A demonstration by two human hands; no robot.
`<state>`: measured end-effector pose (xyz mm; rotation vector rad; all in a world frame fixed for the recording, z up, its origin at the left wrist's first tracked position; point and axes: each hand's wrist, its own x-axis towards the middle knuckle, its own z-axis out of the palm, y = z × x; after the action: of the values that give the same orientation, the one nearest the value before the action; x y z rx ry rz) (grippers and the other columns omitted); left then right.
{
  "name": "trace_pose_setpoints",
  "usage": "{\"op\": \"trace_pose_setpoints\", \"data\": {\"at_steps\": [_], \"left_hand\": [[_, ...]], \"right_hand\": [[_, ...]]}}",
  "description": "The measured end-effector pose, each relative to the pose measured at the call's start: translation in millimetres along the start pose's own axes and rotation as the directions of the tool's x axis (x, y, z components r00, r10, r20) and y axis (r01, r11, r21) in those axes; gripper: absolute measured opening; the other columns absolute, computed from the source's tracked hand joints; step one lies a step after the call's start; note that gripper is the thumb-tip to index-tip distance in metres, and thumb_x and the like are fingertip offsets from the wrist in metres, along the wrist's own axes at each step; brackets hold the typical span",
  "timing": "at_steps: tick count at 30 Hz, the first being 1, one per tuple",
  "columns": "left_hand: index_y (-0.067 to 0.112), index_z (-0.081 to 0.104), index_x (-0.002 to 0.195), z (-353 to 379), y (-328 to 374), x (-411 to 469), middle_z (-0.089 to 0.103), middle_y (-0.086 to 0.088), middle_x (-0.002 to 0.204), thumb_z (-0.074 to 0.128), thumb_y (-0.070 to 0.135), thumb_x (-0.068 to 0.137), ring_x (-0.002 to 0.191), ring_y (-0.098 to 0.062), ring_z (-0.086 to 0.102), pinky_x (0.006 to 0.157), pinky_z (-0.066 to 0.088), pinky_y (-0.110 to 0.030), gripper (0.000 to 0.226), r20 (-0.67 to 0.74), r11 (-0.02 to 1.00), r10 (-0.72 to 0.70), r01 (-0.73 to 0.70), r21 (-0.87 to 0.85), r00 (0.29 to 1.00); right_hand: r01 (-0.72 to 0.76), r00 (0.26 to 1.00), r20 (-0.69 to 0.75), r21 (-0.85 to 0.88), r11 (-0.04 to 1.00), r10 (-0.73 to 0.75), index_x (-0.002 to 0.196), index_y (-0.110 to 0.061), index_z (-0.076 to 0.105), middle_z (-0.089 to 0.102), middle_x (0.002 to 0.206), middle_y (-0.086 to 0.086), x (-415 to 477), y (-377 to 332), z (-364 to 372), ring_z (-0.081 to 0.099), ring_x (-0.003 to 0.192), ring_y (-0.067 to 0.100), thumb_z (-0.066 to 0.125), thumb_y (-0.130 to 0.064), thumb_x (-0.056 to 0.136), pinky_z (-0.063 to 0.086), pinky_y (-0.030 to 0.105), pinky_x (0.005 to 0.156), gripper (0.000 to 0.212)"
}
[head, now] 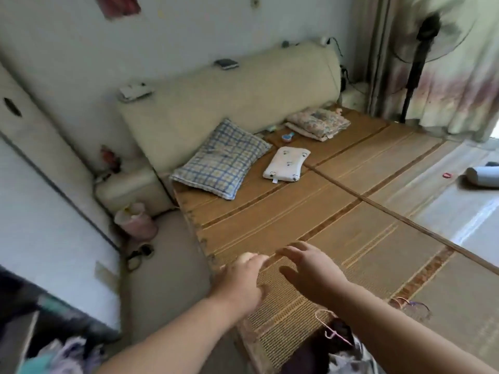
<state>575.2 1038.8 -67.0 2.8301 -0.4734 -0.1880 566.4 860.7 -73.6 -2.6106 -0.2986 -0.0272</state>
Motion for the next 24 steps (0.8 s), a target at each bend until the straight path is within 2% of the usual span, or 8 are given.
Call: {"op": "trace_pose_setpoints", "data": {"at_steps": [3,6,11,14,18,21,24], "left_hand": [[0.035,0.046,0.128,-61.6,-55.7,-48.4,0.052,0.008,0.127,0.056,0.038,0.084,0.112,-0.024,0.056,0.091,0.048,-0.034,0.045,-0.131,0.995,-0.086,0.091,0.031,0.988],[0.031,0.053,0.120,-119.3,-112.1,-107.6,0.057,0.004,0.119,0.055,0.043,0.082,0.110,-0.023,0.057,0.088,0.049,-0.033,0.040,-0.237,0.975,-0.170,0.197,0.099,0.957],[0.029,0.059,0.115,-199.9,-183.1,-208.8,0.059,0.007,0.116,0.056,0.044,0.081,0.109,-0.019,0.057,0.089,0.047,-0.032,0.038,-0.445,0.911,-0.303,0.394,0.126,0.843],[0.030,0.058,0.118,-243.5,-215.4,-272.8,0.059,0.009,0.117,0.057,0.044,0.082,0.107,-0.017,0.057,0.086,0.048,-0.029,0.038,-0.603,0.857,-0.340,0.502,0.118,0.722],[0.031,0.061,0.115,-298.7,-237.8,-331.6,0.059,0.012,0.112,0.057,0.041,0.079,0.105,-0.016,0.056,0.087,0.049,-0.031,0.038,-0.759,0.789,-0.323,0.604,0.114,0.565],[0.030,0.065,0.111,-339.2,-243.9,-360.9,0.061,0.010,0.110,0.060,0.039,0.077,0.105,-0.015,0.056,0.090,0.048,-0.032,0.035,-0.844,0.725,-0.278,0.677,0.129,0.459],[0.026,0.069,0.109,-377.5,-245.2,-387.0,0.063,0.004,0.115,0.070,0.034,0.073,0.114,-0.019,0.054,0.098,0.044,-0.034,0.037,-0.935,0.653,-0.170,0.746,0.130,0.312]], "right_hand": [[0.219,0.975,0.034,-0.024,0.975,-0.218,0.132,-0.037,0.049,0.051,0.133,-0.005,30.2,-90.1,-5.3,0.049,0.121,0.017,0.050,-0.041,0.092,0.043,0.032,0.101,0.040],[0.403,0.914,0.059,-0.026,0.915,-0.401,0.131,-0.037,0.049,0.049,0.134,-0.006,51.3,-184.1,-1.8,0.047,0.124,0.016,0.048,-0.042,0.092,0.041,0.034,0.104,0.039],[0.640,0.768,0.008,0.008,0.768,-0.640,0.120,-0.029,0.059,0.056,0.127,-0.009,64.0,-336.1,12.8,0.050,0.120,0.014,0.053,-0.035,0.089,0.042,0.031,0.097,0.033],[0.738,0.675,-0.031,0.059,0.673,-0.737,0.123,-0.033,0.057,0.055,0.127,-0.012,61.3,-424.2,19.5,0.053,0.116,0.011,0.053,-0.041,0.089,0.042,0.027,0.097,0.035],[0.839,0.543,-0.122,0.119,0.531,-0.831,0.119,-0.035,0.060,0.060,0.120,-0.010,55.9,-515.8,12.4,0.057,0.107,0.012,0.057,-0.039,0.086,0.046,0.028,0.091,0.033],[0.904,0.425,-0.187,0.127,0.407,-0.886,0.120,-0.036,0.060,0.061,0.114,-0.009,56.3,-572.9,1.3,0.057,0.104,0.013,0.059,-0.041,0.086,0.046,0.027,0.088,0.035],[0.950,0.305,-0.254,0.144,0.276,-0.918,0.125,-0.033,0.057,0.060,0.116,-0.010,63.4,-627.4,-9.1,0.056,0.106,0.011,0.056,-0.042,0.088,0.042,0.023,0.089,0.038]]}}
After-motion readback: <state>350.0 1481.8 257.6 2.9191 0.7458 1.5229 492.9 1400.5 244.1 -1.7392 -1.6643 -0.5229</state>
